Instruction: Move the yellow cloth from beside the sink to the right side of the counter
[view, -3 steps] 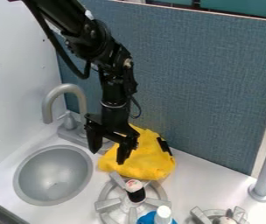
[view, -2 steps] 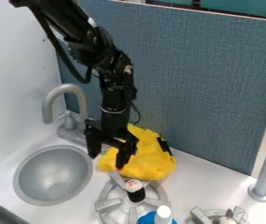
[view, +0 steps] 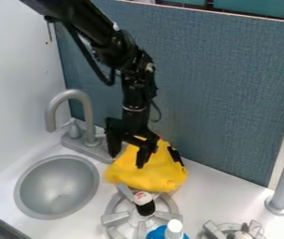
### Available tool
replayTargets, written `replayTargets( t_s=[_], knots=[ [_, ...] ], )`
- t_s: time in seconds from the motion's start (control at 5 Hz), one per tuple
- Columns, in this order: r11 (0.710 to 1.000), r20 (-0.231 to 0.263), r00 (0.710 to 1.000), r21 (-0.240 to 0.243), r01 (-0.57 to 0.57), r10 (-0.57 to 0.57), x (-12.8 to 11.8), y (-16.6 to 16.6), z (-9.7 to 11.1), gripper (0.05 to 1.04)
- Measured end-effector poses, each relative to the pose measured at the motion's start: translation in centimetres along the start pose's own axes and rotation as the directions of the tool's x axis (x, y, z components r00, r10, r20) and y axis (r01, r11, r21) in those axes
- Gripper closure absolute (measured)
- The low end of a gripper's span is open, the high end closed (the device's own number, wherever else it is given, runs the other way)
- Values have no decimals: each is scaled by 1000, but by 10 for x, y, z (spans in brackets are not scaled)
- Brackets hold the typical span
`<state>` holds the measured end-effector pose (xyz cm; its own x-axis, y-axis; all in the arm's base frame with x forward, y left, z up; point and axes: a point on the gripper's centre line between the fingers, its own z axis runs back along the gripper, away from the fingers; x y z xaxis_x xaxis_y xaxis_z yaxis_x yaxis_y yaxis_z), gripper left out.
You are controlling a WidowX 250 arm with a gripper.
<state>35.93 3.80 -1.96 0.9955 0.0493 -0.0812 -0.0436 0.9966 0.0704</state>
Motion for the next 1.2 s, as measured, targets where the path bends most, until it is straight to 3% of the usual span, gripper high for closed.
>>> replayTargets(
  t_s=[0.4,0.8,1.0,1.2],
  knots=[
    [998,7,999,46,-40,40,52,18,-25,83],
    [996,17,1000,86,-12,10,74,24,-52,83],
    [999,102,995,38,-1,-3,87,20,-60,83],
    [1000,113,994,17,11,-13,88,18,-73,83]
  ],
)
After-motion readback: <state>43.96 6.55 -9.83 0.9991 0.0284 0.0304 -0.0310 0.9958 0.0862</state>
